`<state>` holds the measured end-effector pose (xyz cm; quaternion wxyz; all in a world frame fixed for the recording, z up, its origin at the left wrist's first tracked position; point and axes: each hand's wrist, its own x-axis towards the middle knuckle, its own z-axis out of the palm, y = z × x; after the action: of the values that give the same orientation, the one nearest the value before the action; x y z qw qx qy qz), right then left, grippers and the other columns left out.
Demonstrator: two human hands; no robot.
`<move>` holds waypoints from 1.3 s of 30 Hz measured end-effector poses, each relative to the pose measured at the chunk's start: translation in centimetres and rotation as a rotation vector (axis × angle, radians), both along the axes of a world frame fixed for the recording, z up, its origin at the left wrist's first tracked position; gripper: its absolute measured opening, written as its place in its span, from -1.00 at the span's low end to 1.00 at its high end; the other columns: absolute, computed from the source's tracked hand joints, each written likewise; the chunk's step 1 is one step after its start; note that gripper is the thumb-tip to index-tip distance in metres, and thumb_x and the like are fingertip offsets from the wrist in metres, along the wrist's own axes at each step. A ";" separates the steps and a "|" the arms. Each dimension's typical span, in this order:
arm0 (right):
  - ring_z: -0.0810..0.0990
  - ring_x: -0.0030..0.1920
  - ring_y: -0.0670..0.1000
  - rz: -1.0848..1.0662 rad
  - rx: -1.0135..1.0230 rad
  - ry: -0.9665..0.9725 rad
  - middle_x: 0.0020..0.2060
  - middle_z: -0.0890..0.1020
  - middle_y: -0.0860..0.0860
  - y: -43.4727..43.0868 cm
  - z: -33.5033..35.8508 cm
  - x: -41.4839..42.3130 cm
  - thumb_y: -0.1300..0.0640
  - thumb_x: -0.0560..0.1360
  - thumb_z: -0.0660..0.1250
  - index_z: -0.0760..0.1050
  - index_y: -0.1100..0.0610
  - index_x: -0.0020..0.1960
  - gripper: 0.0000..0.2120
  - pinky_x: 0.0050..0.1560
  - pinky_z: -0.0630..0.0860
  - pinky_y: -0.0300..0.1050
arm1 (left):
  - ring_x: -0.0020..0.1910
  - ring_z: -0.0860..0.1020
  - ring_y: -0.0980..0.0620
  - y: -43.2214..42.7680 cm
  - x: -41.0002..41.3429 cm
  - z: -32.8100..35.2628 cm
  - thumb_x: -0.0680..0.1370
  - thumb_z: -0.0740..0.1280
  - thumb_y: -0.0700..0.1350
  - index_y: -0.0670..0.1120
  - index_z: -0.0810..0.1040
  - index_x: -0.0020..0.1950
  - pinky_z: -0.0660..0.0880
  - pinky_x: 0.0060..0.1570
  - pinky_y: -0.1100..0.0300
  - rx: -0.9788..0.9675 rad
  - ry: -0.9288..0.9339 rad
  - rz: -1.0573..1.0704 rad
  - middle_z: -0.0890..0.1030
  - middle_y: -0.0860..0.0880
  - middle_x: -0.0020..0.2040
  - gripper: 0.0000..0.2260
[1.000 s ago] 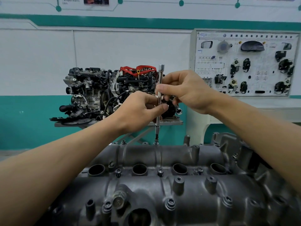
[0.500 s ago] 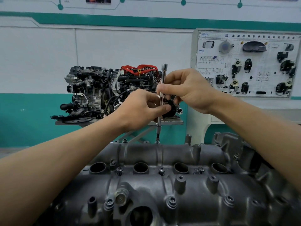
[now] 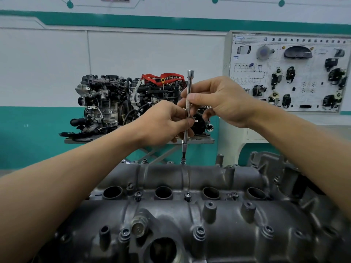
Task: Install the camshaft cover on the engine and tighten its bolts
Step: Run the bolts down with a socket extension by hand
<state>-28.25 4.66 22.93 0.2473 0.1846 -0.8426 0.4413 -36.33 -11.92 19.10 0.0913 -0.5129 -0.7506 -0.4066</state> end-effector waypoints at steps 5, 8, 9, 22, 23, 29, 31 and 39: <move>0.58 -0.36 -0.03 -0.080 -0.038 0.071 -0.29 0.69 0.13 0.1 0.0 0.0 0.08 0.35 0.54 0.60 0.21 -0.13 -0.76 -0.43 0.46 -0.25 | -0.26 0.71 -0.11 0.3 0.2 -0.1 0.46 0.51 0.03 -0.09 0.71 -0.19 0.67 -0.21 0.00 0.111 -0.025 0.016 0.72 -0.07 -0.30 -0.81; 0.56 -0.37 -0.04 -0.098 -0.061 0.060 -0.36 0.66 0.01 0.0 -0.1 -0.1 0.09 0.37 0.54 0.60 0.15 -0.17 -0.83 -0.42 0.45 -0.24 | -0.35 0.69 -0.06 0.3 0.1 0.0 0.43 0.55 -0.04 -0.18 0.70 -0.20 0.64 -0.29 0.11 0.148 -0.061 0.031 0.71 -0.10 -0.34 -0.80; 0.56 -0.35 -0.04 -0.086 -0.061 0.044 -0.29 0.69 0.02 0.0 -0.1 -0.1 0.10 0.43 0.51 0.62 0.13 -0.15 -0.88 -0.40 0.45 -0.23 | -0.37 0.68 -0.03 0.2 0.1 0.0 0.44 0.54 -0.06 -0.19 0.70 -0.20 0.65 -0.29 0.13 0.146 -0.068 0.035 0.71 -0.11 -0.34 -0.80; 0.53 -0.39 -0.05 -0.106 -0.064 0.087 -0.31 0.66 0.10 -0.1 0.0 -0.3 0.14 0.41 0.54 0.58 0.10 -0.20 -0.86 -0.44 0.43 -0.26 | -0.37 0.68 0.04 0.2 0.3 -0.1 0.46 0.53 0.00 0.00 0.67 -0.33 0.65 -0.30 0.14 0.090 -0.030 0.034 0.70 -0.01 -0.37 -0.81; 0.53 -0.39 -0.05 -0.096 -0.069 0.072 -0.31 0.65 0.06 -0.1 0.0 -0.2 0.13 0.42 0.52 0.58 0.09 -0.20 -0.88 -0.43 0.43 -0.25 | -0.37 0.67 0.03 0.2 0.3 -0.2 0.47 0.52 -0.02 -0.01 0.67 -0.33 0.65 -0.30 0.14 0.093 -0.026 0.034 0.70 -0.02 -0.38 -0.80; 0.58 -0.27 -0.05 -0.002 -0.030 -0.045 -0.07 0.74 0.05 -0.2 0.0 0.1 0.22 0.59 0.33 0.60 0.13 0.05 -0.91 -0.37 0.45 -0.23 | -0.17 0.71 -0.10 0.0 0.3 0.2 0.62 0.34 -0.13 -0.27 0.67 -0.03 0.67 -0.17 0.10 -0.022 -0.089 -0.005 0.74 -0.14 -0.13 -0.78; 0.57 -0.30 -0.04 -0.019 -0.009 -0.022 -0.11 0.74 0.06 -0.3 -0.1 -0.1 0.23 0.58 0.34 0.60 0.14 0.00 -0.93 -0.39 0.45 -0.23 | -0.18 0.70 -0.02 -0.1 0.3 0.1 0.63 0.32 -0.13 -0.25 0.67 0.01 0.66 -0.18 0.14 -0.043 -0.118 -0.021 0.75 -0.10 -0.11 -0.78; 0.57 -0.43 -0.03 -0.049 -0.057 0.105 -0.30 0.71 0.11 -0.4 -0.4 -0.5 0.16 0.44 0.51 0.64 0.14 -0.21 -0.90 -0.43 0.50 -0.23 | -0.33 0.70 -0.10 0.3 0.0 -0.3 0.44 0.54 -0.02 -0.19 0.69 -0.21 0.65 -0.30 0.16 0.125 -0.056 0.029 0.70 -0.11 -0.37 -0.77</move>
<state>-28.78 4.21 22.56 0.3072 0.1796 -0.8199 0.4486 -36.38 -11.59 18.75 0.1079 -0.4835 -0.7334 -0.4655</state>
